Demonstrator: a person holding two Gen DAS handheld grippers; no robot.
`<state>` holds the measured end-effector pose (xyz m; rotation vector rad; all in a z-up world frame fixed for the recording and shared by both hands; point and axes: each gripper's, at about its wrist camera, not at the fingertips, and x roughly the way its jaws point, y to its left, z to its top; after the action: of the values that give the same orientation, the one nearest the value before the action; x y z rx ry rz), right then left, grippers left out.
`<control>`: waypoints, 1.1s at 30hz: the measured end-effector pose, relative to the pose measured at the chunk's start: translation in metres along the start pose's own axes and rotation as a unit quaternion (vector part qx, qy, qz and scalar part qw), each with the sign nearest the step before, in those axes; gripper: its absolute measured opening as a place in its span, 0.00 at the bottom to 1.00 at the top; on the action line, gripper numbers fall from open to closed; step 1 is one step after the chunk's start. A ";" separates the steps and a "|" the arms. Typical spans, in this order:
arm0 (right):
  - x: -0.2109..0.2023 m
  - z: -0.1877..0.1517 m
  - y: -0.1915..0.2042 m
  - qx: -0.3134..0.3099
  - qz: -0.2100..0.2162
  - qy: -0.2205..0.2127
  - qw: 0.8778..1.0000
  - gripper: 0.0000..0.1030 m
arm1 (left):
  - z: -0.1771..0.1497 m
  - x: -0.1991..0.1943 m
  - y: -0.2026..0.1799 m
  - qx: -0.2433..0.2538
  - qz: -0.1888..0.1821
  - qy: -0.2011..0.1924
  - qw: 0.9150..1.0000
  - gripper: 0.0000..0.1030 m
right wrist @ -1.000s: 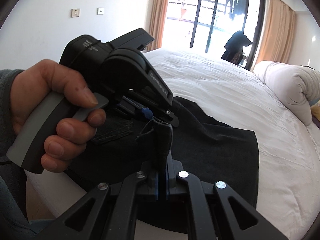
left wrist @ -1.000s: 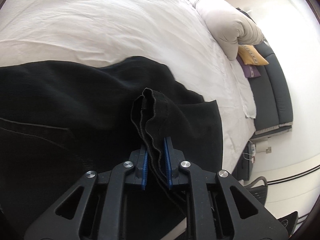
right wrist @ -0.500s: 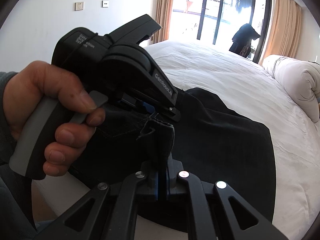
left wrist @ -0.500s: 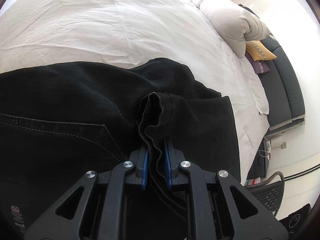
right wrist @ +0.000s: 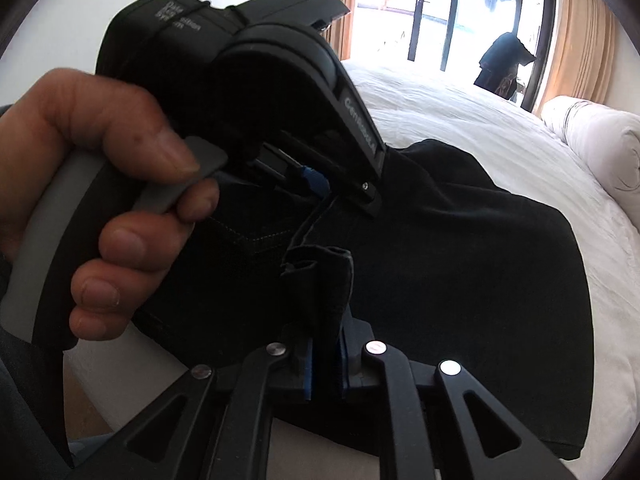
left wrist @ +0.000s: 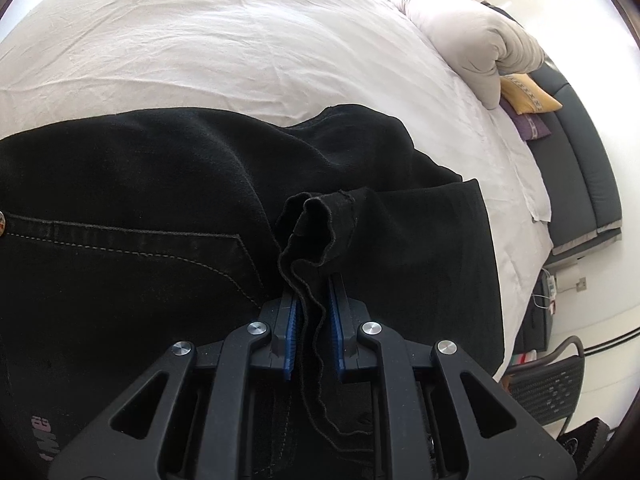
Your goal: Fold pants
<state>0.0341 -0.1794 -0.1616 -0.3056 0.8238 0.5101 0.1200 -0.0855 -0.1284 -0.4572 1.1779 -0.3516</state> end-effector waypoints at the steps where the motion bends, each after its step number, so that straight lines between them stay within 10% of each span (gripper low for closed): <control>1: 0.001 0.000 -0.001 0.004 0.007 0.002 1.000 0.24 | 0.000 0.000 0.000 -0.001 -0.004 0.000 1.000 0.13; 5: -0.010 -0.001 -0.015 0.045 0.073 0.016 0.996 0.51 | 0.002 -0.019 0.005 0.005 0.019 -0.020 1.000 0.20; 12: -0.071 -0.002 -0.103 0.160 0.122 -0.045 0.978 0.53 | 0.017 -0.061 -0.008 0.031 0.069 -0.081 0.994 0.21; 17: -0.046 0.003 -0.215 0.312 0.160 -0.065 0.934 0.53 | 0.004 -0.037 -0.053 0.078 -0.011 -0.056 0.995 0.21; 23: 0.045 -0.004 -0.286 0.438 0.193 -0.001 0.878 0.52 | -0.011 0.020 -0.042 0.065 -0.010 -0.007 0.998 0.21; 27: 0.051 -0.025 -0.318 0.500 0.214 -0.037 0.838 0.40 | -0.005 0.017 -0.034 0.066 -0.009 -0.012 0.998 0.21; 31: 0.026 -0.044 -0.318 0.522 0.236 -0.048 0.818 0.46 | -0.005 0.018 -0.033 0.064 -0.007 -0.019 0.998 0.21; 33: 0.022 -0.051 -0.297 0.497 0.260 -0.032 0.828 0.54 | -0.006 0.020 -0.035 0.071 -0.003 -0.022 0.997 0.21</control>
<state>0.1760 -0.4442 -0.1920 0.9261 1.0030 0.5203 0.1201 -0.1262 -0.1284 -0.3436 1.1016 -0.4261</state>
